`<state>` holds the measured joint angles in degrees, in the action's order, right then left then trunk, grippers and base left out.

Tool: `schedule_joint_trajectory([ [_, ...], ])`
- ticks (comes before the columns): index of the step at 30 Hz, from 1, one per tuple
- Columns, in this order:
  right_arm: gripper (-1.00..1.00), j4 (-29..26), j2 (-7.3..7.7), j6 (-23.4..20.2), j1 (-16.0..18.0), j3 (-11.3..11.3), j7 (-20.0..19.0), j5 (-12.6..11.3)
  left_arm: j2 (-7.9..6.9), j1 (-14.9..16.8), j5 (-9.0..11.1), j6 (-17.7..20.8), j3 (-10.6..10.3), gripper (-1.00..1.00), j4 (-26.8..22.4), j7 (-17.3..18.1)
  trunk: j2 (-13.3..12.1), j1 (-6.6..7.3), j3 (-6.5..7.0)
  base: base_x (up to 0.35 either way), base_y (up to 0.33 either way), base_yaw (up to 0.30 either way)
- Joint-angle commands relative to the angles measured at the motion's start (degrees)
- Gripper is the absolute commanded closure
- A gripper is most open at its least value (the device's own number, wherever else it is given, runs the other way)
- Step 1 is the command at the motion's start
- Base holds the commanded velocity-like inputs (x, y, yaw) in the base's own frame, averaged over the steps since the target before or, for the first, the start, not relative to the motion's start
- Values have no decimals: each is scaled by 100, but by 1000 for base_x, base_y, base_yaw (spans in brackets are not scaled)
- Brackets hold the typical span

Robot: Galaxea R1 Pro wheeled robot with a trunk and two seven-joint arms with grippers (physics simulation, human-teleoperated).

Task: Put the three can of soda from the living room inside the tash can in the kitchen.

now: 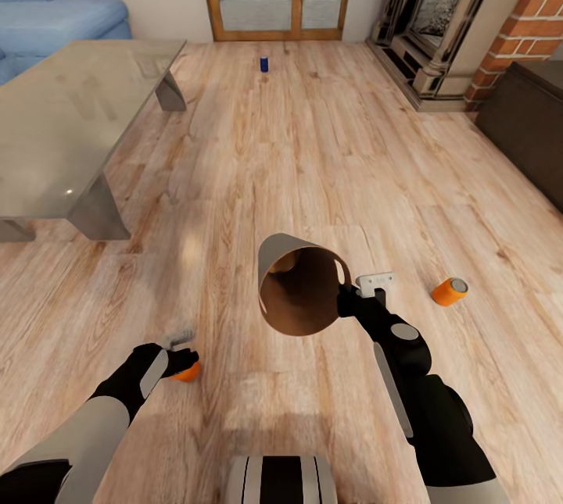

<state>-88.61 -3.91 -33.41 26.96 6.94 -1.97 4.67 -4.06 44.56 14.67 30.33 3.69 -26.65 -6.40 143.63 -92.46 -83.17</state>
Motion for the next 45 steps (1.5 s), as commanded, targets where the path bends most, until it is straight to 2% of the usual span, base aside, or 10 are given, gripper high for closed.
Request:
schedule_joint_trajectory([
  [1, 100, -15, -2, 2, 3, 3, -31, -49, 0, 0, 0, 1, 0, -100, 1, 1, 2, -1, -22, 0, 0, 0],
  [5, 100, -11, -4, 6, 2, 2, -31, -52, 0, 0, 1, 5, 0, -100, 1, 5, 7, -12, -111, 0, 0, 0],
  [15, 100, -8, -3, 11, -5, 4, -31, -53, -2, 0, 1, -1, 0, -100, -8, 3, 7, -12, -111, 0, 0, 0],
  [16, 100, -8, -4, 12, -5, 6, -31, -53, -1, 0, 1, -7, 0, 100, -11, 4, 7, -12, -111, 0, 0, 0],
  [23, 100, -7, -6, 16, -6, 14, -26, -53, -3, 0, -23, -213, -8, 100, 1, -3, 7, -12, -111, 0, 0, 0],
  [40, 100, 24, -5, 45, -15, 18, -23, -53, 2, 0, -30, -230, -9, 100, 2, -3, 7, -12, -111, 0, 0, 0],
  [45, 100, 63, -5, 192, -15, 10, -23, -56, 2, 0, -34, -230, -9, 100, 2, -3, 1, 1, 0, 0, 0, 0],
])
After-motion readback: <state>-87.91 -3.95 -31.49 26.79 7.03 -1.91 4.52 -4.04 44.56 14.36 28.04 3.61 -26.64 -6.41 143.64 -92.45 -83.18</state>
